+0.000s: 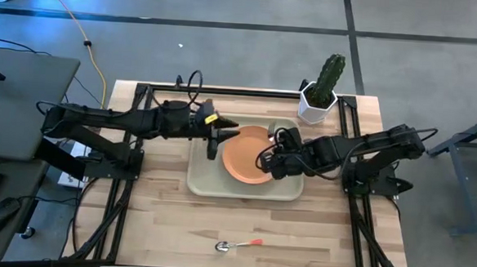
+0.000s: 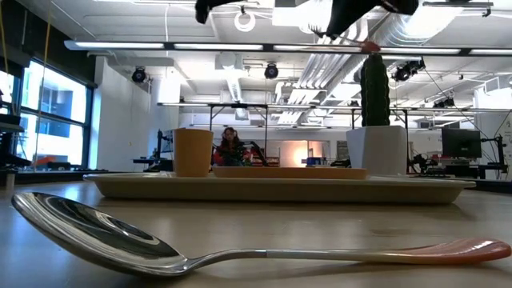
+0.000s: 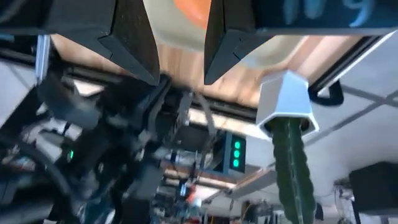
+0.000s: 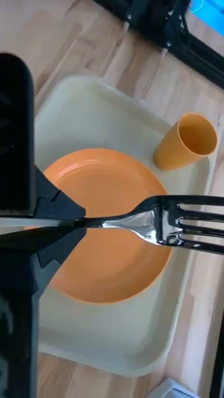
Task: Pick and place plate/cup/fork/spoon on tray
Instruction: Put the orange fork to the right side of the orange plate on the light brown tray
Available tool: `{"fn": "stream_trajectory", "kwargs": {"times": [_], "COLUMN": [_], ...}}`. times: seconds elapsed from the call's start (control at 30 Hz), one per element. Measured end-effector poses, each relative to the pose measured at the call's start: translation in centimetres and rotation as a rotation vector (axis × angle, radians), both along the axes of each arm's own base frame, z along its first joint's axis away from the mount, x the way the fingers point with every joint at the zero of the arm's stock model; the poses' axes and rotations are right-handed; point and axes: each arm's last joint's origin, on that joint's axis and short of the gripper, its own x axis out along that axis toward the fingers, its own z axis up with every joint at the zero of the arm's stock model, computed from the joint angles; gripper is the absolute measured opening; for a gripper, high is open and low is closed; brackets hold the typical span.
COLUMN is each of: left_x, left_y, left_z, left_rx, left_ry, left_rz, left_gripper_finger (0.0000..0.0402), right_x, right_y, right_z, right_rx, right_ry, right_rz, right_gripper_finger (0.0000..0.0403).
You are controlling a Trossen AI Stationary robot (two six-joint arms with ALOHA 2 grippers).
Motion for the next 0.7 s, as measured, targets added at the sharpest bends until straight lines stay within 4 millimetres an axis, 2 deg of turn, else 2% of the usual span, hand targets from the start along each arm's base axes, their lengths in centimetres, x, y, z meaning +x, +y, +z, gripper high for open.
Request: {"fn": "stream_trajectory", "kwargs": {"times": [0.13,0.47,0.7], "left_x": [0.8,2.6,4.7], "left_y": [1.0,2.2,2.3], "left_z": [0.1,-1.4,-2.5], "left_rx": [-0.030,-0.026,-0.005], "left_ry": [-0.065,-0.064,-0.145], "left_rz": [-0.029,-0.019,-0.059], "left_gripper_finger": [0.0117,0.0117,0.0117], "right_x": [0.3,0.9,1.1], "right_y": [-0.8,-2.5,-2.5], "right_z": [-0.3,-0.1,0.0], "right_rx": [0.026,-0.034,-0.052], "right_ry": [0.020,0.039,0.042], "right_rz": [0.020,0.059,0.103], "right_gripper_finger": [0.0000,0.0000,0.0000]}}
